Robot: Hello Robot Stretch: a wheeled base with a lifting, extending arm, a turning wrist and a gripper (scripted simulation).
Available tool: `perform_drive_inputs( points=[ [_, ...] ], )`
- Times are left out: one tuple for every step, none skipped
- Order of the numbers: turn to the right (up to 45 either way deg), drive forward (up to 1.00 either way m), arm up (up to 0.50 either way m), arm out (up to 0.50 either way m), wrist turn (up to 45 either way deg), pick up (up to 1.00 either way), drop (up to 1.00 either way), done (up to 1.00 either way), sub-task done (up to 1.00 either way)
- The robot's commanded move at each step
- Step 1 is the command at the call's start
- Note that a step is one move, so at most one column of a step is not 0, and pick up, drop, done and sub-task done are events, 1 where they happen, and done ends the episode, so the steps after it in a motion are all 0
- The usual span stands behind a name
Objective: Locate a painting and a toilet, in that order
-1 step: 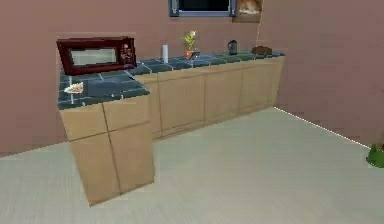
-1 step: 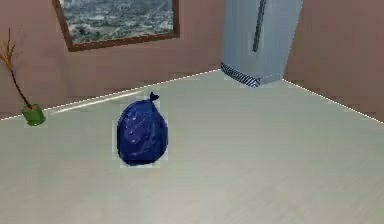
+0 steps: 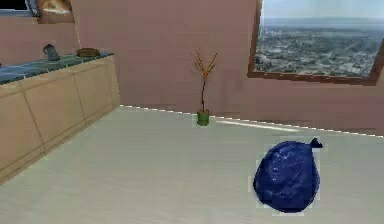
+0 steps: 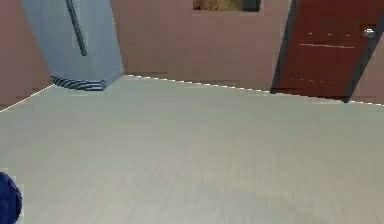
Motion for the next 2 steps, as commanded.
perform_drive_inputs(
  points=[
    [15.0, 0.00, 0.00, 0.00, 0.0, 0.00, 0.00, 0.00, 0.00],
    [0.0, 0.10, 0.00, 0.00, 0.0, 0.00, 0.00, 0.00, 0.00]
  ],
)
